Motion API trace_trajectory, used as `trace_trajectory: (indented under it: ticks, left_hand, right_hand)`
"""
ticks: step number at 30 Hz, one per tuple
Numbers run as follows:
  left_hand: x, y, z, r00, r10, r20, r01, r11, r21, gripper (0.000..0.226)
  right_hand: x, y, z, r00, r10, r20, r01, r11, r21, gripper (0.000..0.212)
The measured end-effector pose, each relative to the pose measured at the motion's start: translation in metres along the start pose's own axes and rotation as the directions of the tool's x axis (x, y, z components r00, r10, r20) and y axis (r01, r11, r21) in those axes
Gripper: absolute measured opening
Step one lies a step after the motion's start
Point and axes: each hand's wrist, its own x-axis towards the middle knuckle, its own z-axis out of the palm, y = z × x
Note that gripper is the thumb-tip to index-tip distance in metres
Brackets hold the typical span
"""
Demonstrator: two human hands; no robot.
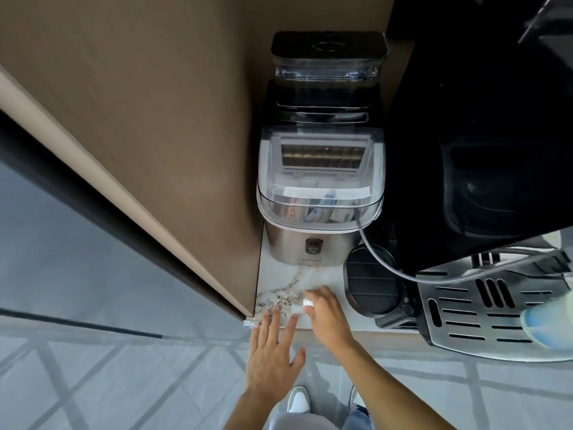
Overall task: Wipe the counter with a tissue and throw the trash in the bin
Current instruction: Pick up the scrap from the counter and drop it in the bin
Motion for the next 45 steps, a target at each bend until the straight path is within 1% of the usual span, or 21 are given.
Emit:
trace_trajectory:
  ticks: [1,3,5,10,12,15,18,20,21,25,28,32,37,41,45]
  left_hand:
    - [0.0,0.001,0.0,1.0,0.008,0.007,-0.009,1.0,0.006,0.067]
    - [0.0,0.005,0.0,0.999,0.031,0.028,-0.032,0.999,0.026,0.066]
    - [0.0,0.01,0.001,0.998,0.062,0.034,-0.063,0.997,0.047,0.065]
    - [0.0,0.028,0.009,0.985,0.165,0.053,-0.17,0.981,0.099,0.066]
    - [0.0,0.038,0.014,0.975,0.21,0.078,-0.218,0.97,0.106,0.067]
    - [0.001,0.057,0.02,0.952,0.278,0.129,-0.292,0.951,0.104,0.073]
    - [0.001,0.08,0.024,0.914,0.371,0.164,-0.393,0.911,0.128,0.074]
    - [0.001,0.096,0.025,0.885,0.424,0.191,-0.453,0.879,0.147,0.076]
    - [0.001,0.102,0.026,0.874,0.442,0.202,-0.474,0.867,0.155,0.076]
    - [0.002,0.131,0.03,0.834,0.5,0.232,-0.545,0.813,0.206,0.077]
    - [0.006,0.152,0.033,0.826,0.51,0.239,-0.559,0.797,0.23,0.077]
    - [0.012,0.182,0.041,0.831,0.496,0.251,-0.55,0.798,0.245,0.076]
    - [0.019,0.233,0.062,0.844,0.475,0.249,-0.528,0.819,0.225,0.078]
    - [0.028,0.286,0.08,0.841,0.486,0.238,-0.535,0.812,0.231,0.081]
    - [0.036,0.347,0.093,0.847,0.473,0.242,-0.523,0.82,0.232,0.079]
  right_hand:
    - [-0.004,0.003,0.0,1.0,0.031,0.001,-0.031,0.998,0.048,0.029]
    - [-0.015,0.008,-0.004,0.991,0.133,-0.011,-0.128,0.971,0.202,0.022]
    - [-0.03,0.013,-0.011,0.975,0.221,-0.037,-0.191,0.907,0.376,0.016]
    - [-0.083,0.034,-0.029,0.922,0.376,-0.09,-0.221,0.704,0.675,0.008]
    - [-0.106,0.046,-0.035,0.884,0.454,-0.107,-0.238,0.637,0.733,0.01]
    - [-0.137,0.063,-0.044,0.802,0.587,-0.108,-0.257,0.503,0.825,0.01]
    - [-0.162,0.078,-0.055,0.71,0.693,-0.124,-0.206,0.374,0.905,0.014]
    - [-0.177,0.089,-0.062,0.659,0.742,-0.124,-0.158,0.298,0.941,0.021]
    - [-0.183,0.094,-0.065,0.646,0.753,-0.124,-0.143,0.279,0.95,0.022]
    - [-0.203,0.117,-0.082,0.588,0.799,-0.122,-0.07,0.2,0.977,0.012]
    - [-0.214,0.138,-0.096,0.549,0.83,-0.098,-0.026,0.134,0.991,0.01]
    - [-0.226,0.172,-0.122,0.541,0.839,-0.066,0.029,0.06,0.998,0.006]
    - [-0.24,0.226,-0.16,0.549,0.835,-0.04,0.067,0.004,0.998,0.013]
    - [-0.252,0.279,-0.192,0.549,0.835,-0.029,0.077,-0.015,0.997,0.017]
    - [-0.265,0.328,-0.226,0.558,0.829,-0.031,0.067,-0.008,0.998,0.021]
